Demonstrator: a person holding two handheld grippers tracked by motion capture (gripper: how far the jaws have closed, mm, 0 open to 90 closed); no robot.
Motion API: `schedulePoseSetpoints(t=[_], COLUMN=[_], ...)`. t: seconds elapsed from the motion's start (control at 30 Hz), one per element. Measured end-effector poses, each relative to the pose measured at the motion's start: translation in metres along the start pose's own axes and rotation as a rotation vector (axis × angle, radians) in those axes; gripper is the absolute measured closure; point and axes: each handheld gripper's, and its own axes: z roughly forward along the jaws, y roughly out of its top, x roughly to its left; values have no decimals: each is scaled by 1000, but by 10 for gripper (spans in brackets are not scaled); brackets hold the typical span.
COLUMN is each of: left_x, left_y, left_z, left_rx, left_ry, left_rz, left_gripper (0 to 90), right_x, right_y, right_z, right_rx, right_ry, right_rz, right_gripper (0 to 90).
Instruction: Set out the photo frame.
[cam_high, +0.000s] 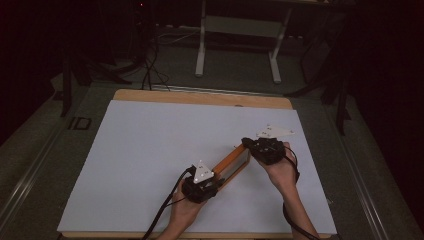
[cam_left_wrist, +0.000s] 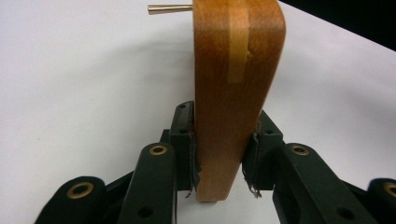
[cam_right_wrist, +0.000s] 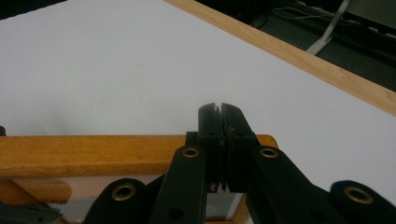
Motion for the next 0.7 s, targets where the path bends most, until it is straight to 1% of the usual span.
schedulePoseSetpoints(t=[0.07,0.17,0.43,0.47,0.5,0.57,0.67,0.7], left_x=[0,2,19,19,26,34,46,49], left_y=[1,4,29,29,37,45,56,60], left_z=[0,-1,-14,-14,-19,-24,-32,-35], left_rx=[-3,-10,-24,-24,-22,-20,-22,-19], left_ry=[1,-5,-62,-62,-84,-109,-142,-149], left_rz=[9,8,0,0,-7,-19,-41,-40], left_gripper=[692,693,694,694,694,694,694,694], right_x=[0,0,-5,-5,-7,-8,-9,-9], right_y=[0,0,-1,-1,-1,-2,-3,-3], right_z=[-1,-1,-10,-10,-12,-13,-15,-15], right_rx=[-3,-5,-23,-23,-25,-21,-22,-22], right_ry=[-1,-2,-15,-15,-17,-20,-20,-21], right_rz=[0,0,13,13,14,17,18,18], right_gripper=[874,870,866,866,860,859,859,860])
